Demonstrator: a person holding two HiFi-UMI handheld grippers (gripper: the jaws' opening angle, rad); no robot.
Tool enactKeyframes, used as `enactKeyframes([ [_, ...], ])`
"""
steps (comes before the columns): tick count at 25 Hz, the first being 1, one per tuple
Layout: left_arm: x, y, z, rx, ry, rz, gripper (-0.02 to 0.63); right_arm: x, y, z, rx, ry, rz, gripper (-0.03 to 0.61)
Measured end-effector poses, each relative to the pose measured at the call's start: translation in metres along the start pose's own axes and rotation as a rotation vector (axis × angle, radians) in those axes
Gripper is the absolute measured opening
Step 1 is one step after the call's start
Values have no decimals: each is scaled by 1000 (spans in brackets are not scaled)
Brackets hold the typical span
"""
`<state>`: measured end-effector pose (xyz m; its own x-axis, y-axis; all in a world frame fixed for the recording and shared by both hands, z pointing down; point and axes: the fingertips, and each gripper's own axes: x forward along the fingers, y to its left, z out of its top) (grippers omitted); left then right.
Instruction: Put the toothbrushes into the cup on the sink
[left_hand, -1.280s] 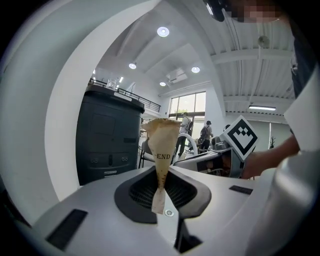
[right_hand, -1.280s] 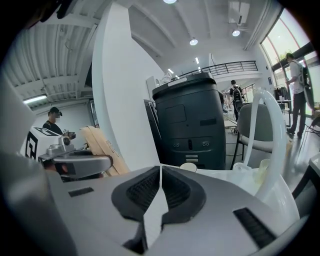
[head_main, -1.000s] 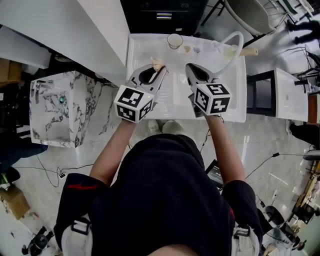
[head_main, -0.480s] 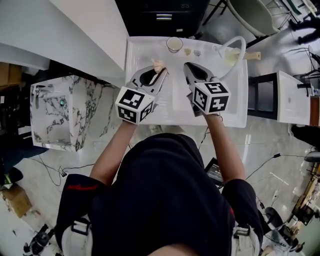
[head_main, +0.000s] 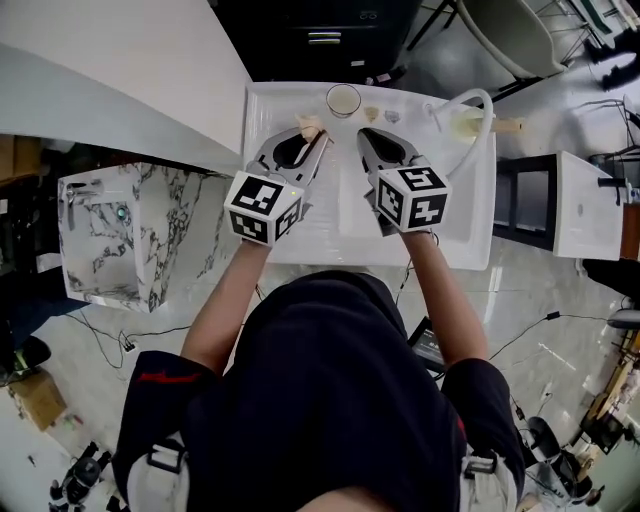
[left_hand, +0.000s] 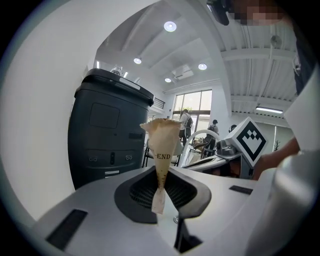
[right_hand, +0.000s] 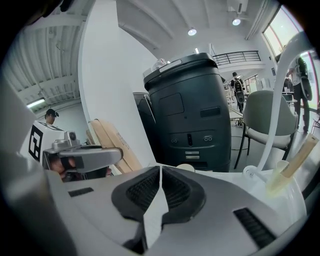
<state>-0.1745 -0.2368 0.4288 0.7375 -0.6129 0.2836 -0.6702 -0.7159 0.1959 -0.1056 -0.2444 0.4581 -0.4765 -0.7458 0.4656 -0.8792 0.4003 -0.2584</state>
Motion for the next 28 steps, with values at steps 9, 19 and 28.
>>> enactKeyframes([
  [9, 28, 25, 8, -6, -4, 23, 44, 27, -17, 0, 22, 27, 5, 40],
  [19, 59, 44, 24, -1, -23, 15, 44, 46, -32, -7, 53, 59, -2, 41],
  [28, 86, 58, 25, -30, -24, 29, 44, 51, -45, -11, 77, 82, -9, 41],
])
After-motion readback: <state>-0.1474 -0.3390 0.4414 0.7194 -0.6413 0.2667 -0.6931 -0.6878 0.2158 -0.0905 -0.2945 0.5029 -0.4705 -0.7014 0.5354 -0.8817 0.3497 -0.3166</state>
